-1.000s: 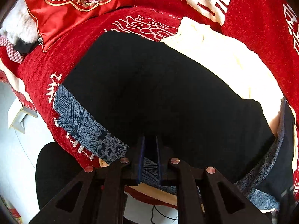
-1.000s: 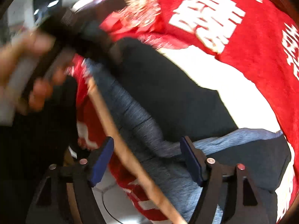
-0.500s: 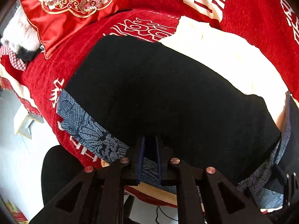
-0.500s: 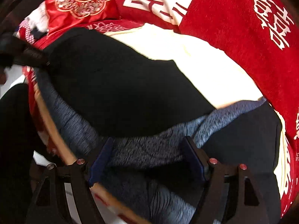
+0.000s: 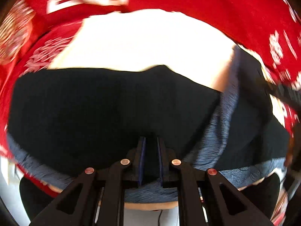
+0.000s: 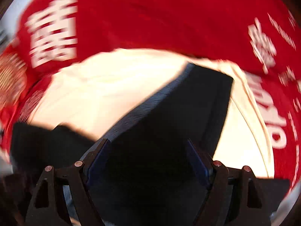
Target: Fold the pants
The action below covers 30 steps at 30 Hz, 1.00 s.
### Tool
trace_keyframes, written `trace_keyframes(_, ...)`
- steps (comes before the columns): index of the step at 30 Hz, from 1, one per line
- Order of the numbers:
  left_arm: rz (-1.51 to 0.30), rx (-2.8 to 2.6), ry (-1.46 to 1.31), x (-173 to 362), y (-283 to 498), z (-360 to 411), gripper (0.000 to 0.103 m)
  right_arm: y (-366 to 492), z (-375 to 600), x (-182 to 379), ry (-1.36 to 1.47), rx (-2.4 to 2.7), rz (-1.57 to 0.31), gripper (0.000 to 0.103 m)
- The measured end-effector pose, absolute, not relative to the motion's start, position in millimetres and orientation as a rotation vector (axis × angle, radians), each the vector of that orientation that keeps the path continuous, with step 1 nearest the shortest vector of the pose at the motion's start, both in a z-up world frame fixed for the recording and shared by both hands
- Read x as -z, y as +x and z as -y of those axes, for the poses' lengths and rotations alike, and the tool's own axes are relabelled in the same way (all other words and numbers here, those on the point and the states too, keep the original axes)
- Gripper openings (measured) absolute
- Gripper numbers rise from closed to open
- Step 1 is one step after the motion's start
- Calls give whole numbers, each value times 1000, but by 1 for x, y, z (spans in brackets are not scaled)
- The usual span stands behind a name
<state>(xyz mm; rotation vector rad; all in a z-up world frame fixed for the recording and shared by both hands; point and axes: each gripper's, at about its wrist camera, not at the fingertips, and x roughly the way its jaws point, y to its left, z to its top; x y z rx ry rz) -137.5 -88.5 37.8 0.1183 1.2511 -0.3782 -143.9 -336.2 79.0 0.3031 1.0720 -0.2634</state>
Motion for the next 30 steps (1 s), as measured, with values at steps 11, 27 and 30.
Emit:
trace_keyframes(11, -1317, 401, 118, -20, -128, 99, 13, -49, 319, -28, 172, 415, -1267, 82)
trace_keyframes(27, -1282, 382, 163, -20, -136, 93, 13, -176, 380, -96, 486, 430, -989, 3)
trace_keyframes(30, -1282, 376, 162, -20, -136, 96, 13, -167, 376, -99, 484, 412, -1014, 27)
